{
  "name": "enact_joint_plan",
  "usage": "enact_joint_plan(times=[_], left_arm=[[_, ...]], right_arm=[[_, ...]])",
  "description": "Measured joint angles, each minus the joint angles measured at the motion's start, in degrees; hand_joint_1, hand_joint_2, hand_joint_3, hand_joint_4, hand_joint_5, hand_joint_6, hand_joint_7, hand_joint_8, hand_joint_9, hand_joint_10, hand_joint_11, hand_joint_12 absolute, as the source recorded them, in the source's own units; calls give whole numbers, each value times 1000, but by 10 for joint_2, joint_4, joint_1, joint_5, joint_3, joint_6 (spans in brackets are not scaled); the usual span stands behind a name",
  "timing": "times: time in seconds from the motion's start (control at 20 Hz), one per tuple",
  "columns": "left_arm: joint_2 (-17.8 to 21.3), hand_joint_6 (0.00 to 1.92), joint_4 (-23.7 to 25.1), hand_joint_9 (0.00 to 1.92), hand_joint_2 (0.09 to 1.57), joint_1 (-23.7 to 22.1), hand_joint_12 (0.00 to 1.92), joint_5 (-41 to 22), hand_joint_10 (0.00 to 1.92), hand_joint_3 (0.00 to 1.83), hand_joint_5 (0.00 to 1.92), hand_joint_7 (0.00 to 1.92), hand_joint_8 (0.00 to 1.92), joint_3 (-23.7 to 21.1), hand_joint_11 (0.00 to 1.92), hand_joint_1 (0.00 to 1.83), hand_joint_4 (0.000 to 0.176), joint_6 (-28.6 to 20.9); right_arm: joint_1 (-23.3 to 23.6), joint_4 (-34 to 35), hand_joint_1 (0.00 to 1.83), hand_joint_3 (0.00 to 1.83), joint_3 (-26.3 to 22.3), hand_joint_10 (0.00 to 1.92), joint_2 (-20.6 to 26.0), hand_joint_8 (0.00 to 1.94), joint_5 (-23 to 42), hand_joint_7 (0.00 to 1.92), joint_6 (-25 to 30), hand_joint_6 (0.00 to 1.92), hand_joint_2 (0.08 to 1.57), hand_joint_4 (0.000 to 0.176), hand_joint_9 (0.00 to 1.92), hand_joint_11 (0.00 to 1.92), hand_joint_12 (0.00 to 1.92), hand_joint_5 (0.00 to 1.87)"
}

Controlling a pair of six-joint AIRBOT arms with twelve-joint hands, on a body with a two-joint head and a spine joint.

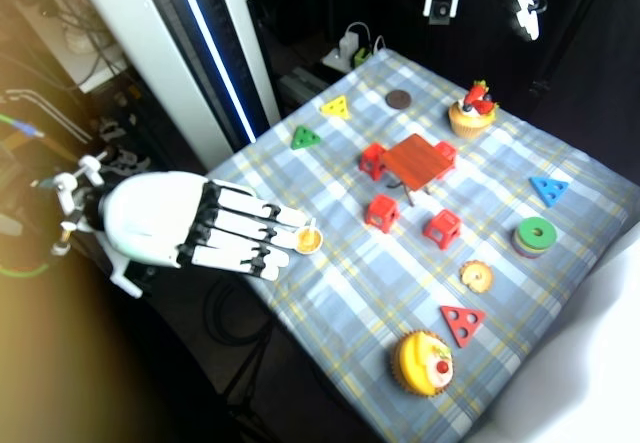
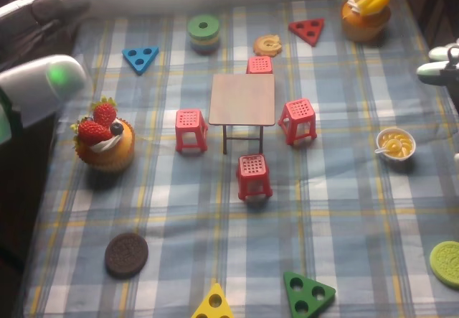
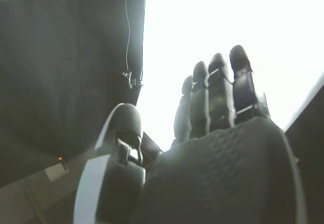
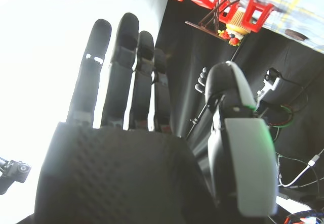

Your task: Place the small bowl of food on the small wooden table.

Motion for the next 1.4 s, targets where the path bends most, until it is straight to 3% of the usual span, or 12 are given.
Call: enact_joint_plan(times=[0.05,0.15,0.25,0.3,0.35,0.45,0.55,0.7,1.0,1.1,1.15,1.4], left_arm=[[-2,3,2,141,1062,-2,429,0,6,2,391,213,1,1,0,391,159,0],[-5,0,4,121,1070,-2,375,5,3,2,362,199,1,3,0,357,168,0],[-5,0,2,113,1067,-2,343,8,2,0,348,204,2,3,0,327,174,0],[-5,0,2,124,1070,-2,369,8,3,1,345,213,2,3,0,311,169,0],[-5,2,2,135,1062,-2,408,7,4,0,356,226,3,3,0,318,170,0],[-5,1,2,144,1059,-2,438,8,3,0,360,235,2,3,0,335,167,0],[-5,6,2,165,1062,-2,485,9,5,0,383,239,0,3,0,337,151,0],[-5,0,3,141,1055,-2,387,9,0,0,367,219,0,3,0,366,158,0],[-7,1,1,136,1049,-2,362,14,2,0,373,216,2,5,0,365,159,0],[-7,7,3,153,1056,-2,352,14,9,2,393,237,10,5,0,378,136,0],[-7,4,2,137,1052,-2,306,16,2,1,394,229,3,5,0,372,147,0],[-7,1,2,151,1056,-2,305,17,4,0,379,222,5,6,0,391,150,0]], right_arm=[[8,-2,567,0,2,3,-2,0,-3,396,0,1,1065,27,345,31,760,402],[32,-16,612,0,13,1,-11,0,-25,403,0,0,1053,35,356,5,824,397],[56,-37,675,0,23,9,-16,8,-51,427,3,13,1019,9,381,38,856,437],[68,-53,710,0,30,10,-20,7,-68,470,9,9,1001,11,412,59,874,481],[83,-72,750,0,40,21,-26,12,-90,579,22,7,986,0,512,122,881,541],[102,-105,803,0,60,25,-38,11,-127,775,48,4,985,0,704,252,893,646],[129,-135,859,0,76,1,-49,0,-174,767,58,0,969,0,681,296,666,701],[162,-172,950,0,94,20,-66,11,-224,832,66,4,971,0,788,409,705,754],[171,-194,900,5,106,0,-83,0,-267,837,68,0,1016,0,809,356,869,753],[171,-191,923,1,108,1,-83,0,-269,831,68,0,1017,0,804,341,911,748],[171,-194,945,0,108,8,-84,5,-273,843,68,6,1005,0,820,358,923,762],[178,-203,956,0,113,6,-97,4,-284,831,70,2,976,0,816,410,839,747]])
